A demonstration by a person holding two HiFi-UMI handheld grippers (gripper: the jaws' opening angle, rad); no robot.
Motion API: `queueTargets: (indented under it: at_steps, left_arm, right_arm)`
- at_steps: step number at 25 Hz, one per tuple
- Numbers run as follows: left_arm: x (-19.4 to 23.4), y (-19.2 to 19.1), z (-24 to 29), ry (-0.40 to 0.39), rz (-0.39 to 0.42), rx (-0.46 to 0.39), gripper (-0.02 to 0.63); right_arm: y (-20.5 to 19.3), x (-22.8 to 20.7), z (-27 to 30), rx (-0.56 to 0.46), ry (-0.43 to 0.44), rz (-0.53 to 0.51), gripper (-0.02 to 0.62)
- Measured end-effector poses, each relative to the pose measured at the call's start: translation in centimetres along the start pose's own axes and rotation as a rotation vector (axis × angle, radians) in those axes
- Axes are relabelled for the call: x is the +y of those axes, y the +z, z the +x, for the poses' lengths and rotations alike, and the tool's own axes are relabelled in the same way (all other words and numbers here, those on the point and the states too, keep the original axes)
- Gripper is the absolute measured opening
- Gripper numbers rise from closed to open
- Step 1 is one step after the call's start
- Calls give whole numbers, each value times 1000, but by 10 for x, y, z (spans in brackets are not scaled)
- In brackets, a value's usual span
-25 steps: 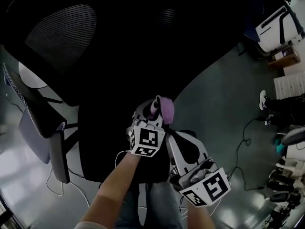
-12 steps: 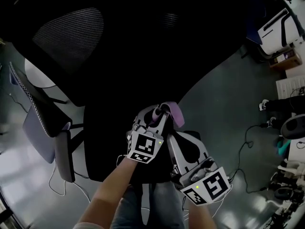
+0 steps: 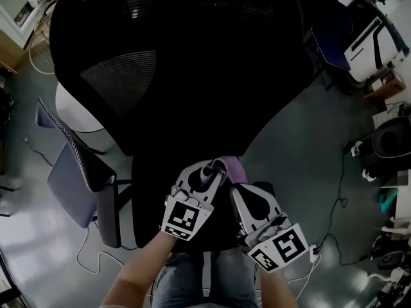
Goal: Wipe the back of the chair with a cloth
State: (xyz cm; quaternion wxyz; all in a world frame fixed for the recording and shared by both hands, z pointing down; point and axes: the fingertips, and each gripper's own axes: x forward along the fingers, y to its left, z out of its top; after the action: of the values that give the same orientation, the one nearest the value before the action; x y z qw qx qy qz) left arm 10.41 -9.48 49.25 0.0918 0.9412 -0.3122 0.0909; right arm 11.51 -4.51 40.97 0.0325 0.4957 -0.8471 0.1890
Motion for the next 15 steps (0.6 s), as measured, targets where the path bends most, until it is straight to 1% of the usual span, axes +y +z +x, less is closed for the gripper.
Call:
queueTargets:
  at_steps: [6,9,15]
  left_arm:
    - [-6,49,-52,-29,-15,-48,75]
    - [-3,73,-76,-30,-30,-79,75]
    - [-2,124,-113,-45,-46,-125,76]
  right_arm:
    - [20,28,-1,-7,16,-31,8]
    - [30,44,0,-21,31,-51,8]
    - [61,71,-2,-54,66,-90,8]
